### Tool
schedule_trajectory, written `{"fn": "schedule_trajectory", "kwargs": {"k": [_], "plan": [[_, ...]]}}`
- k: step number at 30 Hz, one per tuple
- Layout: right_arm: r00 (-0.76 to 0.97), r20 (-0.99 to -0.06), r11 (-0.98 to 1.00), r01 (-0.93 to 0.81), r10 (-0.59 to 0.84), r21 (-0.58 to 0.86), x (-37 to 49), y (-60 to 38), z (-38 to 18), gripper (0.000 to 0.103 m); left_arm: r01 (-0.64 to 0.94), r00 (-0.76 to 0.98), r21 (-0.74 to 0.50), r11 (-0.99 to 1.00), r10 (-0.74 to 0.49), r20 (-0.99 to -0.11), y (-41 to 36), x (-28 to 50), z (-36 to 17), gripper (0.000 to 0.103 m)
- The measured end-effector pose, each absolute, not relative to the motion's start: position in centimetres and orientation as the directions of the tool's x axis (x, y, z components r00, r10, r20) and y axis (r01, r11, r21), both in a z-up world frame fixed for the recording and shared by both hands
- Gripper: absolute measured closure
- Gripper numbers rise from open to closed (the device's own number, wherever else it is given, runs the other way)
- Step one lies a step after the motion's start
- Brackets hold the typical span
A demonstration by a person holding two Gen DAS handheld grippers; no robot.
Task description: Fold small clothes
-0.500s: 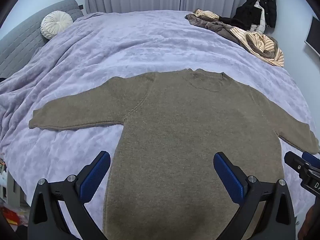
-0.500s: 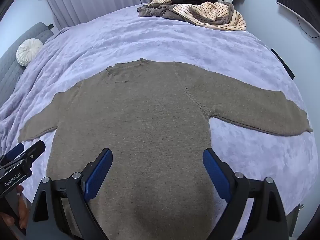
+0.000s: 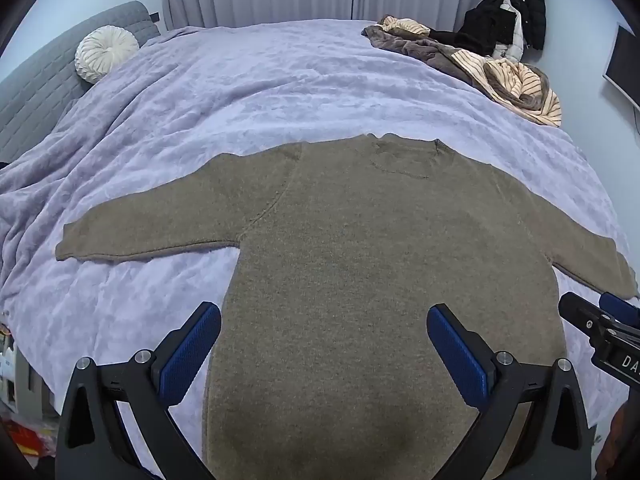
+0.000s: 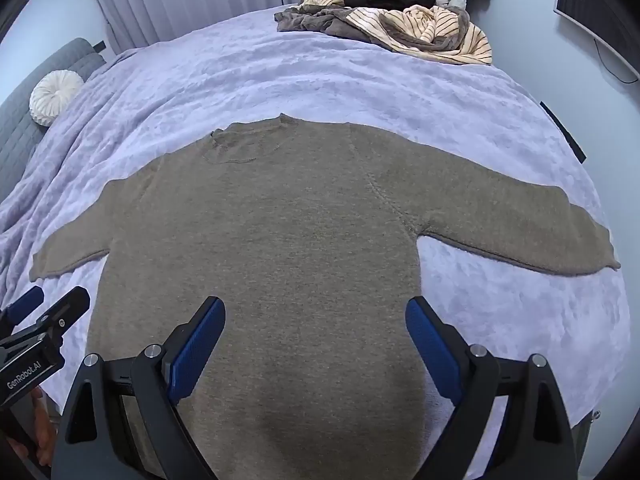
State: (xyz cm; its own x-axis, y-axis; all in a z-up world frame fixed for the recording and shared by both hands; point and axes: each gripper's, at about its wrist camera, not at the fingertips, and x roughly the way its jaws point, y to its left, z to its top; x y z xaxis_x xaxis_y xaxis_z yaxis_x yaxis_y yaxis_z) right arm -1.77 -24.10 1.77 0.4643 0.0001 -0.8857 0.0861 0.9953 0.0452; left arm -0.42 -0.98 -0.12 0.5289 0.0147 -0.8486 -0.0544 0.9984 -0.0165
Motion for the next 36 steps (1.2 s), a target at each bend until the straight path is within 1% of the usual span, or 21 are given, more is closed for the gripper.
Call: {"fn": "schedule_trajectory", "kwargs": {"k": [36], "plan": [[0.452,-0.892,0.996,0.092,-0.022,0.022,-1.52,-23.85,1.52,0.01,-0.058,0.519,-0.02,0.998,0.012,-0.854,-0.49,-0.71,-0.82,0.0]]}}
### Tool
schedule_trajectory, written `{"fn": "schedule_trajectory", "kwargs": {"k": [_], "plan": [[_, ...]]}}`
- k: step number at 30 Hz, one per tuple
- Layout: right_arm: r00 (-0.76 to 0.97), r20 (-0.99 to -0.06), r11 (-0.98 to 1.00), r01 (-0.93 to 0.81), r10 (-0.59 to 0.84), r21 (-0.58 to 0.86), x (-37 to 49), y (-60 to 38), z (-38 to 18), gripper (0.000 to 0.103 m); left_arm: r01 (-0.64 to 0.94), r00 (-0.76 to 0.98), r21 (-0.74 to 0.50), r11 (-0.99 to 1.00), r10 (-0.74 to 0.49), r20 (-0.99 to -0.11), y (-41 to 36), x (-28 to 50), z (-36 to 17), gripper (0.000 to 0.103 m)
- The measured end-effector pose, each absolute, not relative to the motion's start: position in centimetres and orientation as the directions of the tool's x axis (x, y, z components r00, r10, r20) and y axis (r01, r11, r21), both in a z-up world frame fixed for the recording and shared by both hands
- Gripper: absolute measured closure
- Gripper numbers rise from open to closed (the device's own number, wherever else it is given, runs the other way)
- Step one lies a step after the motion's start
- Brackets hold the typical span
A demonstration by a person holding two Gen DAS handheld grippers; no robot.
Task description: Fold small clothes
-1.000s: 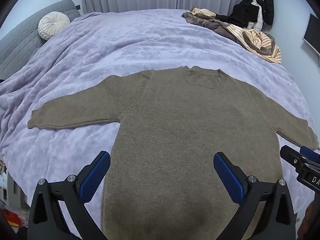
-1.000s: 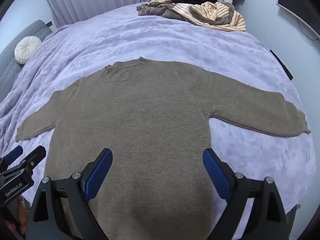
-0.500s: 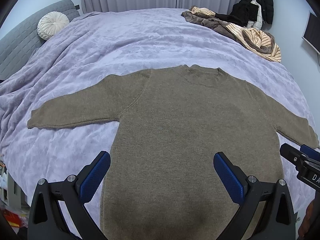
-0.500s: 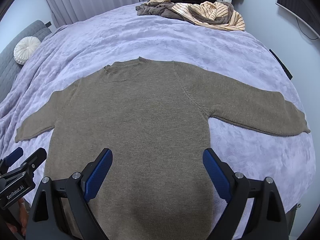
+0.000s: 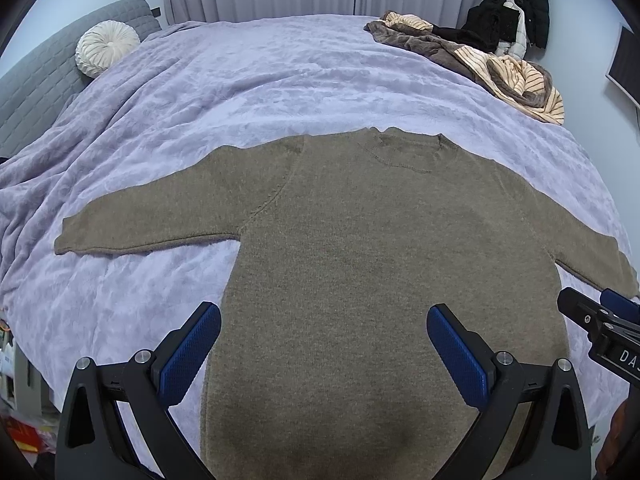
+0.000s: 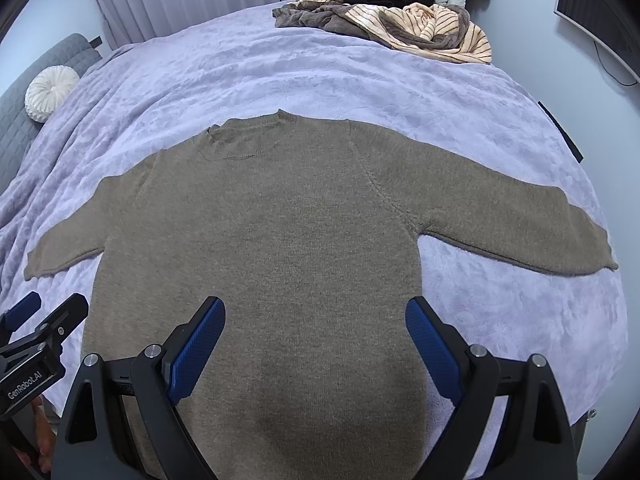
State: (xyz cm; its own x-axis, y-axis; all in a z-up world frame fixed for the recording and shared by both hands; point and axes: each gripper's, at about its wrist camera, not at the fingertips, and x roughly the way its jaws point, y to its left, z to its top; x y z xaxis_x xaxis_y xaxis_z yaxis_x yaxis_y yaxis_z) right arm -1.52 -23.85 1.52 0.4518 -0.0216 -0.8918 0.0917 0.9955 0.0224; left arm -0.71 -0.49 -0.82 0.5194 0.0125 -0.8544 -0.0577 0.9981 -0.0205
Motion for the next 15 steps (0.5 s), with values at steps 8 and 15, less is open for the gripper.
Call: {"fn": "schedule_trajectory", "kwargs": {"k": [8,15], "plan": [[0.448,-0.893,0.996,0.09,-0.027,0.015,-1.46,-23.65,1.34,0.01,-0.058,0.518,-0.02,0.998,0.013,-0.855,-0.46,-0.77,-0.91,0.0],[0.447,-0.894,0.996,0.09,-0.027,0.015,-1.48,-23.57,1.31,0.01,-0.059,0.517,-0.02,0.998,0.014,-0.856,-0.35,-0.74,-0.95,0.0]]}}
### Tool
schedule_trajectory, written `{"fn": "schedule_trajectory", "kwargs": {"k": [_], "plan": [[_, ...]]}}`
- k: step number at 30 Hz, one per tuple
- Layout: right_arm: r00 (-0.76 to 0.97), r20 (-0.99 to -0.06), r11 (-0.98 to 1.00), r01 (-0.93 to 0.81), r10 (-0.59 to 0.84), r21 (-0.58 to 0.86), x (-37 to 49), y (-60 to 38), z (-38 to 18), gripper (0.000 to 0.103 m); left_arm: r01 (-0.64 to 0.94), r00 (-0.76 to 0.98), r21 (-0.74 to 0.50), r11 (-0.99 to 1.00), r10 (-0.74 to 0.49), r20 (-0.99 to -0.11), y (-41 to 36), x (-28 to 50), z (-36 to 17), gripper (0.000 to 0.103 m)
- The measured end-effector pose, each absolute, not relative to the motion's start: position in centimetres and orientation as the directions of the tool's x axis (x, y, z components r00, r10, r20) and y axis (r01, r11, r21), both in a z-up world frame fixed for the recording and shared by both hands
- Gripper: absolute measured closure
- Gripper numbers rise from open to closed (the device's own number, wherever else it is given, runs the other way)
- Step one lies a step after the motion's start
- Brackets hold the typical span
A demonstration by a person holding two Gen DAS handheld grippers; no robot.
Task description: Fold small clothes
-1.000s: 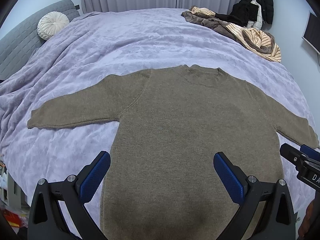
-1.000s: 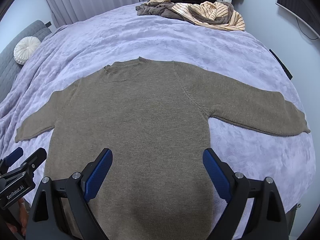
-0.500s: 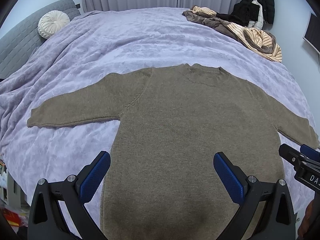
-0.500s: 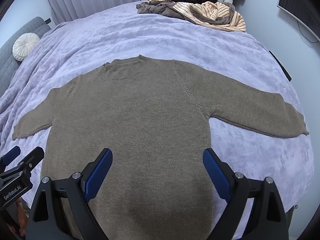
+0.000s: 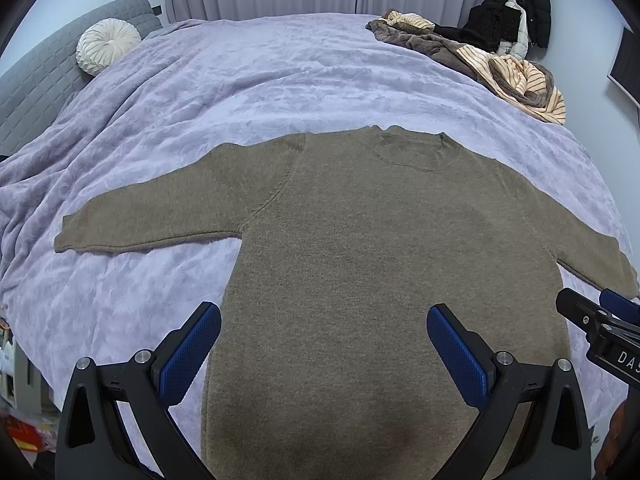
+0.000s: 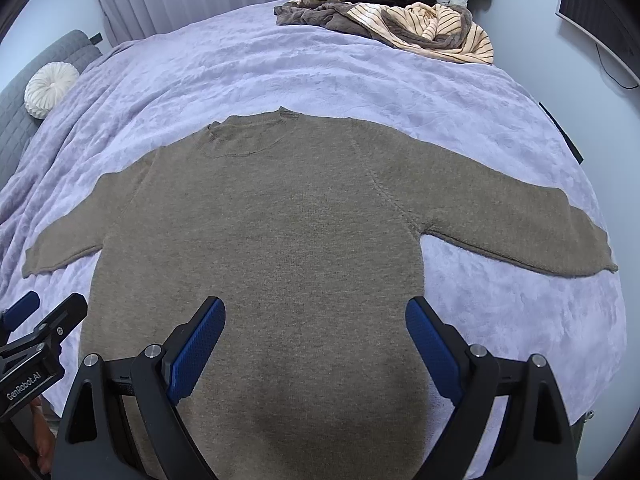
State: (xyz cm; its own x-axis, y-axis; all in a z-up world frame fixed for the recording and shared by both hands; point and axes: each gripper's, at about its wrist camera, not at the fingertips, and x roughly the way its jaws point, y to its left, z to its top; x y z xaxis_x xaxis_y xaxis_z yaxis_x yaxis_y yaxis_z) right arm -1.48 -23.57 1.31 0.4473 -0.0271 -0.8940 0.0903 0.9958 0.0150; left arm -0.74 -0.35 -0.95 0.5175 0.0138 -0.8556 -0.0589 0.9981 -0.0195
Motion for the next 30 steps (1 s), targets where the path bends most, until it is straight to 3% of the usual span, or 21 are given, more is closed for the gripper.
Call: {"fn": "schedule_trajectory", "kwargs": {"k": [30], "plan": [[0.441,-0.897,0.996,0.085,-0.031,0.007,-1.39,-23.04,1.01,0.01,-0.065,0.513,-0.023,0.998,0.013,-0.858,-0.15,-0.68,-1.25,0.0]]}}
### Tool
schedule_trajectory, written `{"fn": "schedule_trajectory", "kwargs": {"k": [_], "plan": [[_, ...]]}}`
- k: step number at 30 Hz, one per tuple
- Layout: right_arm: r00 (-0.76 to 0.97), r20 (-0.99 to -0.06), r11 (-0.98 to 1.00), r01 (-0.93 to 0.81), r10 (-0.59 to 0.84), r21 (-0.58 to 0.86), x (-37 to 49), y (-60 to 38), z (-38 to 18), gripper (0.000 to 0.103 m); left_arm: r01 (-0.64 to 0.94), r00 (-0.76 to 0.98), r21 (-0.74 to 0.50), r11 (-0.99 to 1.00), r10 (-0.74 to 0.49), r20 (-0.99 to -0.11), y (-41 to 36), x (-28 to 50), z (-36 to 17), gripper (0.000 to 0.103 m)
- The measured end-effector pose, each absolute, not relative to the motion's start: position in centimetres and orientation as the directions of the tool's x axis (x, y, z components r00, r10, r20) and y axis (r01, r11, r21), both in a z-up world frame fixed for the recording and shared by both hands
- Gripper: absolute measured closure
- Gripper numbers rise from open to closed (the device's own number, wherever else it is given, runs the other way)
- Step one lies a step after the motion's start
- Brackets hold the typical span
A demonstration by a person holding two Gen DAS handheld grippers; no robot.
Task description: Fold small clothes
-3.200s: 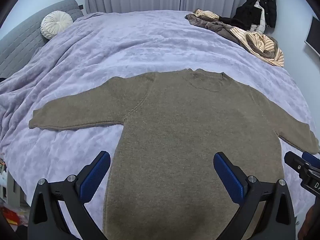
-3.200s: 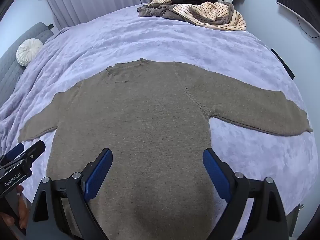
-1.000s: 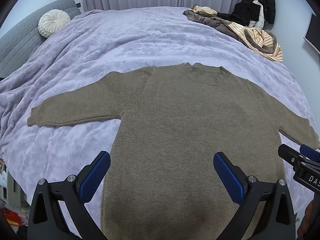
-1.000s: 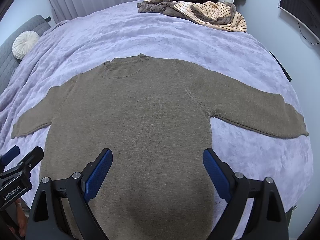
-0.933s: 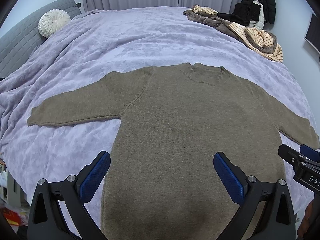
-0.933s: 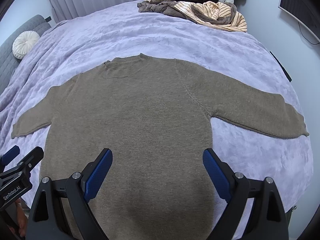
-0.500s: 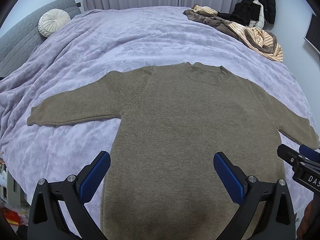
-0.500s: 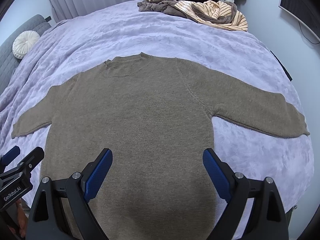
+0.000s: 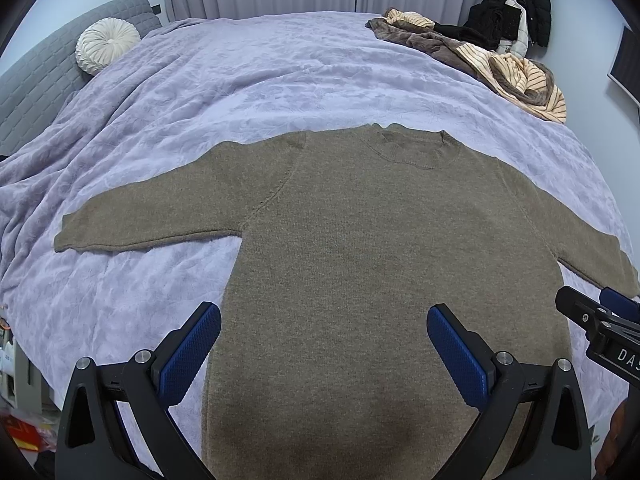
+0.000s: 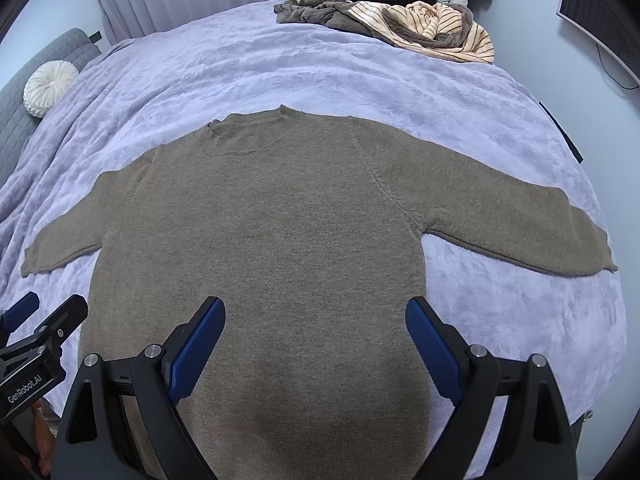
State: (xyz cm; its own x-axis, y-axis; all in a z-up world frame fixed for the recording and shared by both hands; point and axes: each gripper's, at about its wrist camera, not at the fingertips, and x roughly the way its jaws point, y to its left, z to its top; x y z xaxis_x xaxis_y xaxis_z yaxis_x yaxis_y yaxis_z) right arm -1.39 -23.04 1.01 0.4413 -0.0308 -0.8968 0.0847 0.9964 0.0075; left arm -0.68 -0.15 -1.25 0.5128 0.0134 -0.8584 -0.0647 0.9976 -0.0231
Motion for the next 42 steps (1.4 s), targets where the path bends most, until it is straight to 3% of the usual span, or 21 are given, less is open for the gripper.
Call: {"fn": "schedule_trajectory", "kwargs": {"k": [42], "plan": [[0.376,-0.925,0.996,0.087,-0.059,-0.028,0.7,-22.5,-0.4,0.01,-0.079,0.459,-0.039,0.996,0.001,-0.889,1.3,2.0,-3.0,0.0]]}}
